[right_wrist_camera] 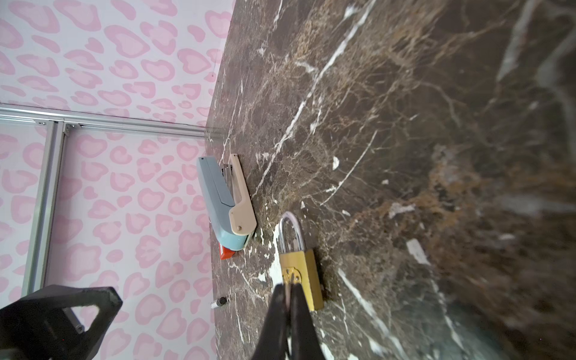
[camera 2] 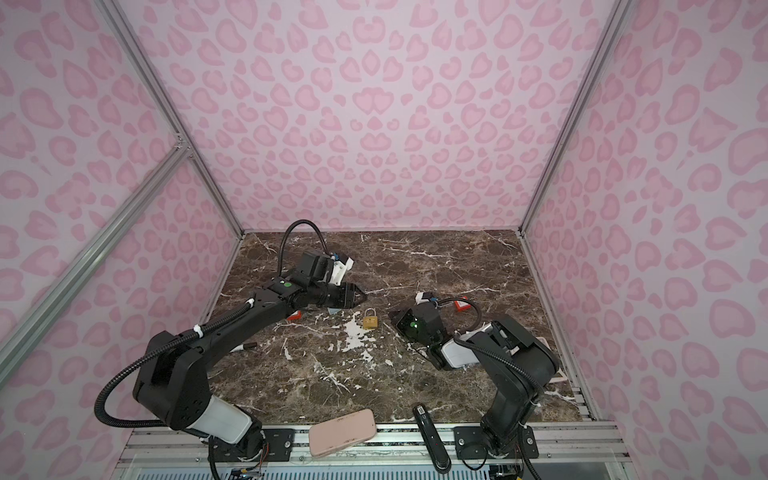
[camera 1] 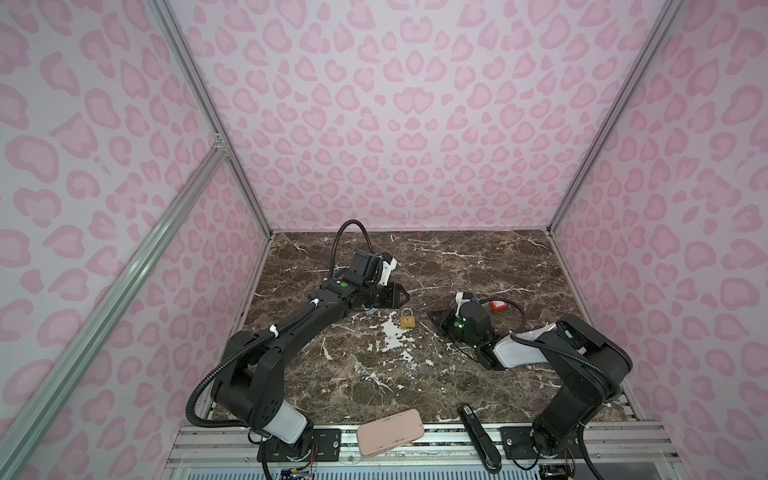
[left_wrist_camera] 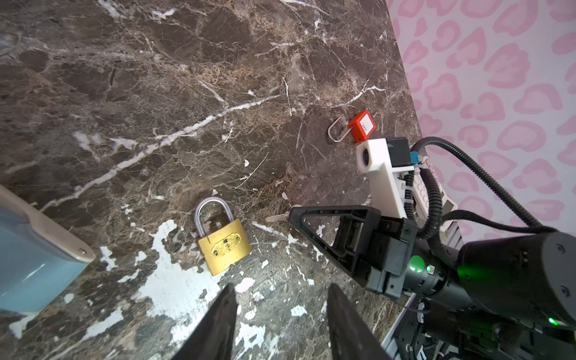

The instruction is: Lock with the key

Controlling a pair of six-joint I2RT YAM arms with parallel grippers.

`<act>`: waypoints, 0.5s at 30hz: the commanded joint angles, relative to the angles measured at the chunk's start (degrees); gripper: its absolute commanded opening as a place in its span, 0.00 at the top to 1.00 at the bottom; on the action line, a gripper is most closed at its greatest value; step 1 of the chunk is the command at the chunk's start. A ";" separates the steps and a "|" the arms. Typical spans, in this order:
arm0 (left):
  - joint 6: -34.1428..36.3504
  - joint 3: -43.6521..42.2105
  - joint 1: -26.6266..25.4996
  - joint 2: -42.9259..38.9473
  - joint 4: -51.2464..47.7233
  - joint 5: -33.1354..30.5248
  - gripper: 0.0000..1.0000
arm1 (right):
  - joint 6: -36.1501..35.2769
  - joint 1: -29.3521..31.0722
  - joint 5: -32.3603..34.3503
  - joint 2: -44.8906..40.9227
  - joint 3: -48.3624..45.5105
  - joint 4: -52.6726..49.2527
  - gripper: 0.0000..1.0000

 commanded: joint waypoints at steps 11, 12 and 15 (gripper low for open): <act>-0.10 -1.53 0.03 -1.72 0.42 -0.93 0.50 | 2.30 0.03 -0.64 4.62 0.70 6.30 1.00; -0.04 -1.47 0.03 -1.43 0.34 -0.60 0.50 | 2.25 0.04 -0.60 4.72 0.78 6.27 1.00; 0.19 -0.94 0.03 -0.89 0.12 -0.41 0.50 | 2.22 0.02 -0.90 5.04 0.96 5.89 1.00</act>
